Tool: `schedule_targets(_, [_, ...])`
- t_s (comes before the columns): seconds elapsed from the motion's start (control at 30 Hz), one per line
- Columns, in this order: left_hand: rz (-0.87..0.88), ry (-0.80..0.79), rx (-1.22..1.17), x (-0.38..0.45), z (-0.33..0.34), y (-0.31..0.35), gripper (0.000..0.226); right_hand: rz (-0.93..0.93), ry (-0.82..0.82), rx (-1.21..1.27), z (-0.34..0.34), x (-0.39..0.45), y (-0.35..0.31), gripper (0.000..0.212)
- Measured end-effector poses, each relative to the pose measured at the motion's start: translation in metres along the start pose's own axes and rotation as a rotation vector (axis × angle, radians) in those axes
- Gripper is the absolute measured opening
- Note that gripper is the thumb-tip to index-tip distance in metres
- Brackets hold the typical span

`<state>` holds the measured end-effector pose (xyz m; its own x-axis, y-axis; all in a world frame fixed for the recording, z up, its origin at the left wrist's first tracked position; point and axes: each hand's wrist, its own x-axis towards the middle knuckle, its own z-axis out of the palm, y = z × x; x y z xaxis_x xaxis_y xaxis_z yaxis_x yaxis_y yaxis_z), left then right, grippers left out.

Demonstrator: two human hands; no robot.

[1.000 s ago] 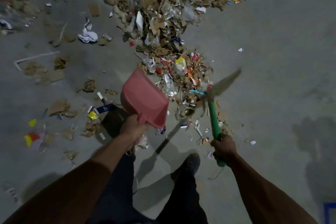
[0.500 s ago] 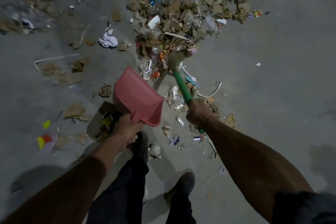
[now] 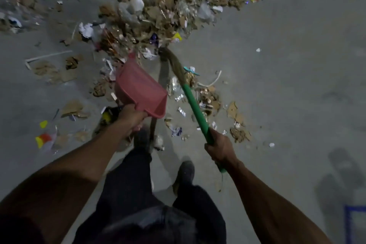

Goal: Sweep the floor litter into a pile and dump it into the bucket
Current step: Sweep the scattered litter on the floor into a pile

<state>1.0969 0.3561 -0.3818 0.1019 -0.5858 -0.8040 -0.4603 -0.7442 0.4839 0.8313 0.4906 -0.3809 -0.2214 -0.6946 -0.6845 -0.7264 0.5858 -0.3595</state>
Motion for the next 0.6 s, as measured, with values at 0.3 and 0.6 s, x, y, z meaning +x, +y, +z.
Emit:
schedule_targets(0.3, [0.040, -0.060, -0.010, -0.110, 0.131, -0.010, 0.012, 0.332, 0.193, 0.410, 0.008, -0.124, 0.175, 0.058])
schedule_targets(0.6, [0.040, -0.217, 0.023, -0.169, 0.232, 0.001, 0.008, 0.693, 0.373, 0.684, -0.002, -0.184, 0.305, 0.045])
